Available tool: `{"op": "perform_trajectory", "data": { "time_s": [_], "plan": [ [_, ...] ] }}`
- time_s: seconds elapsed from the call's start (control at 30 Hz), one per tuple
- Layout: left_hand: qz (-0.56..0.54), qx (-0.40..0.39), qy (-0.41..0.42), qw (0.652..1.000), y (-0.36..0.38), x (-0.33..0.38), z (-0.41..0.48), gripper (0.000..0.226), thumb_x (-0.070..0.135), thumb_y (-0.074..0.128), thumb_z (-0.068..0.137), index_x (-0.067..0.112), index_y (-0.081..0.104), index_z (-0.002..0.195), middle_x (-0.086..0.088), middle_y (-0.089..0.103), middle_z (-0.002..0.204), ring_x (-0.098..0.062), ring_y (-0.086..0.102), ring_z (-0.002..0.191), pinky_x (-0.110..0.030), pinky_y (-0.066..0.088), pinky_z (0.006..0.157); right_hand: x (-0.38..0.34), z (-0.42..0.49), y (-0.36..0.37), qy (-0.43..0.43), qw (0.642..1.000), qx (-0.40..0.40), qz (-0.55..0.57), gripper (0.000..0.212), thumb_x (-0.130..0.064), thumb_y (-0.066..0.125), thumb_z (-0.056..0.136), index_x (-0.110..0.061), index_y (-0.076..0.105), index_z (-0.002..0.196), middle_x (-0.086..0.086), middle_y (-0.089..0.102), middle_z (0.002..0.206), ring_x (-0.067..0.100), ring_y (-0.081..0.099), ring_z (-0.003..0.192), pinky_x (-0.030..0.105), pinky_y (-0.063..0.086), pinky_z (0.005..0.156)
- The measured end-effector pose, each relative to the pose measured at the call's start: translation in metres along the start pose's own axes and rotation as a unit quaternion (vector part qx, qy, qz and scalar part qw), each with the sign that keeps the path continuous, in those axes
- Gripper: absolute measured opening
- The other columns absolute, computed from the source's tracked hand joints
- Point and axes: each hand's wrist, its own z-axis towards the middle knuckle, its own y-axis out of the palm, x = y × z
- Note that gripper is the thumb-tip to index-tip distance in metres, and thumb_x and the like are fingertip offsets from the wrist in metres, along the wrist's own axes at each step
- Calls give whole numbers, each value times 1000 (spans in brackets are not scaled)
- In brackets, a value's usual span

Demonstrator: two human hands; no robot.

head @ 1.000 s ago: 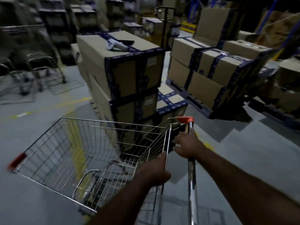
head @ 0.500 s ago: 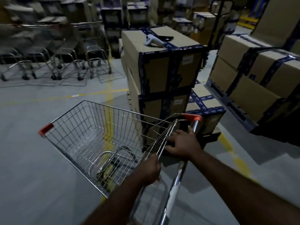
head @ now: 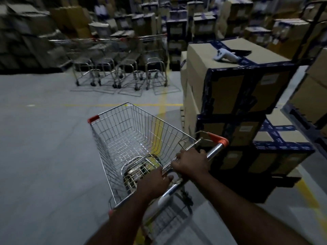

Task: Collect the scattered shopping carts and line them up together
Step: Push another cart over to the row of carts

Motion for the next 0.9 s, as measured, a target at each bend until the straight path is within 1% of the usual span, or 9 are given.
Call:
{"op": "perform_trajectory", "data": {
  "time_s": [0.1, 0.2, 0.27, 0.4, 0.5, 0.63, 0.73, 0.83, 0.9],
  "plan": [
    [-12, -10, -25, 1000, -27, -33, 20, 59, 66, 51, 91, 22, 55, 131, -4, 65, 127, -22, 63, 112, -36, 50, 94, -36, 30, -1, 21, 1000, -9, 16, 48, -59, 41, 86, -25, 71, 101, -2, 67, 106, 22, 60, 103, 46, 36, 97],
    [-17, 4, -26, 1000, -55, -62, 32, 55, 69, 53, 88, 26, 59, 123, 5, 71, 108, -10, 66, 93, -27, 49, 79, -66, 58, 1, 38, 999, -17, 32, 42, -56, 45, 83, -24, 70, 97, -2, 68, 104, 24, 62, 103, 44, 38, 96],
    [-33, 36, -30, 998, -75, -86, 41, 51, 69, 53, 84, 30, 61, 116, 10, 72, 98, -6, 66, 87, -27, 51, 78, -90, 85, 0, 34, 999, -19, 38, 42, -54, 46, 81, -24, 70, 99, -3, 68, 106, 24, 62, 104, 42, 38, 95],
    [15, 71, -64, 995, -114, -134, 57, 71, 81, 37, 83, 41, 44, 141, 12, 58, 138, -16, 54, 127, -41, 40, 104, -134, 138, -3, -6, 999, -36, 17, 54, -62, 45, 81, -24, 70, 110, -1, 67, 118, 24, 61, 111, 42, 38, 93],
    [-1, 80, -90, 993, -144, -163, 67, 76, 81, 32, 85, 40, 38, 149, 7, 48, 151, -20, 45, 138, -45, 31, 113, -163, 174, -1, -61, 997, -48, 23, 71, -73, 39, 79, -26, 69, 123, -1, 66, 128, 26, 61, 115, 40, 42, 93],
    [72, 121, -177, 974, -178, -193, 86, 81, 82, 23, 77, 35, 48, 139, 0, 59, 139, -27, 54, 127, -53, 36, 106, -196, 218, -1, -137, 986, -95, 10, 91, -86, 29, 75, -31, 55, 143, 0, 57, 143, 30, 54, 129, 41, 40, 100],
    [82, 173, -237, 952, -197, -205, 91, 72, 71, 27, 79, 29, 56, 130, -1, 64, 129, -27, 56, 121, -58, 34, 105, -226, 243, -2, -161, 980, -111, -23, 81, -81, 32, 86, -33, 44, 151, 3, 49, 152, 31, 46, 138, 47, 32, 107],
    [70, 204, -250, 944, -219, -221, 101, 58, 63, 35, 81, 28, 62, 119, 0, 68, 118, -25, 61, 112, -57, 36, 103, -254, 267, -2, -145, 984, -100, -16, 73, -73, 35, 85, -33, 50, 144, 4, 53, 146, 32, 44, 137, 51, 30, 105],
    [65, 215, -253, 941, -234, -233, 110, 52, 60, 37, 80, 27, 65, 110, 0, 71, 110, -24, 63, 104, -54, 42, 100, -270, 286, 0, -139, 985, -98, -10, 72, -69, 37, 82, -32, 51, 142, 6, 52, 146, 34, 35, 143, 57, 28, 107]
  ]
}}
